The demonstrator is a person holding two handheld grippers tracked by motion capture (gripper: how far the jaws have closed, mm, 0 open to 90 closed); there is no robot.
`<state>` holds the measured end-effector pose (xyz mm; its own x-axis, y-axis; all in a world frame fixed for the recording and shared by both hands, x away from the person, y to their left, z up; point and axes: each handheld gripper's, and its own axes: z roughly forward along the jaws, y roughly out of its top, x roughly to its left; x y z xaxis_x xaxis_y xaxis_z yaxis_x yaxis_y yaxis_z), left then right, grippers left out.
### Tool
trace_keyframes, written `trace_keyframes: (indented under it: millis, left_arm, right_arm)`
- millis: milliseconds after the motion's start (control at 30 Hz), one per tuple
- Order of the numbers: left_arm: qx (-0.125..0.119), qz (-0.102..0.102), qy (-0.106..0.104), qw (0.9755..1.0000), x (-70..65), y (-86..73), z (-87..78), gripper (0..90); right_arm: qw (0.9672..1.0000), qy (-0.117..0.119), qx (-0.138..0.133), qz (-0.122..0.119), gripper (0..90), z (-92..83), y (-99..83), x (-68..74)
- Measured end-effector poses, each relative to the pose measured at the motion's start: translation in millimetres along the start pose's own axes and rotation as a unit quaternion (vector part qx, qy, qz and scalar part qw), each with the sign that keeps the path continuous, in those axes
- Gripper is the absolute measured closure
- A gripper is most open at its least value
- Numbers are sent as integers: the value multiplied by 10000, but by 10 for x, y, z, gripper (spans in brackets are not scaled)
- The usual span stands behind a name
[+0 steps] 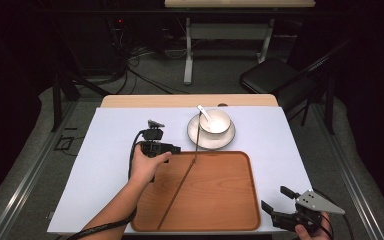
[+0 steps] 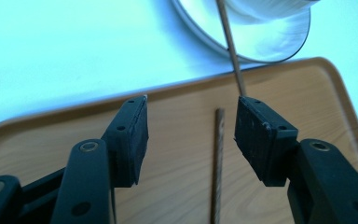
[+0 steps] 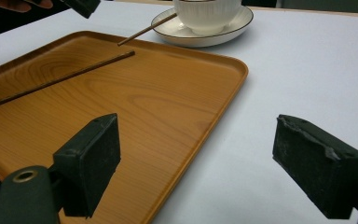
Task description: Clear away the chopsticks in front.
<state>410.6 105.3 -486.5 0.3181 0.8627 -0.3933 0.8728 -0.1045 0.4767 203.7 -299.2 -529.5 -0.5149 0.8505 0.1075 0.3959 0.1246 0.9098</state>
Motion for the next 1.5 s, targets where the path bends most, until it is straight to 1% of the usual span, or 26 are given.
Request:
trace_keyframes:
  millis: [133, 233, 267, 367, 467, 567, 667, 767, 833, 867, 933, 1000, 1067, 1333, 1500]
  left_arm:
    - [59, 113, -23, 9999, -76, 83, 94, 460]
    - [45, 125, -56, 9999, -131, 132, 153, 460]
    - [30, 119, -30, 9999, -152, 145, 174, 460]
    - [82, 142, -29, 9999, -197, 180, 233, 446]
    - [95, 197, -33, 9998, -236, 197, 298, 446]
    - [194, 258, -103, 9994, -276, 208, 361, 469]
    - [199, 288, -153, 9993, -310, 208, 418, 481]
    - [244, 246, -196, 9992, -322, 207, 459, 481]
    - [260, 242, -183, 9992, -327, 209, 483, 488]
    - [292, 202, -182, 9992, -332, 215, 492, 492]
    - [328, 152, -194, 9992, -336, 224, 508, 524]
    - [356, 191, -153, 9991, -343, 225, 529, 580]
    - [376, 191, -164, 9990, -340, 224, 549, 592]
    - [448, 6, -195, 9988, -307, 231, 652, 651]
    - [507, -140, -241, 9983, -302, 250, 685, 677]
  right_arm:
    - [10000, -2, -5, -11, 147, 1, 0, 2]
    - [10000, 4, 3, 1, 147, 2, 1, -3]
    - [10000, 3, 1, 2, 147, 3, 0, -4]
    - [10000, 5, -1, 3, 147, 0, 0, -3]
    - [10000, 0, -7, -7, 147, -2, -1, -3]
    - [10000, 6, 0, -8, 147, -2, -1, -5]
    - [10000, 2, -10, -13, 147, -2, -1, -3]
    - [10000, 4, -8, -11, 147, -2, -1, -2]
    - [10000, 6, -10, -16, 147, -2, -1, -3]
    - [10000, 6, -9, -13, 147, -2, -1, -4]
    - [10000, 5, -7, -15, 147, -2, -1, -4]
    - [10000, 4, -15, -21, 147, -4, -1, -3]
    - [10000, 3, -18, -25, 147, -5, -1, -3]
    - [10000, 5, -15, -15, 147, -6, -2, -6]
    - [10000, 8, -16, -5, 147, -7, -2, -10]
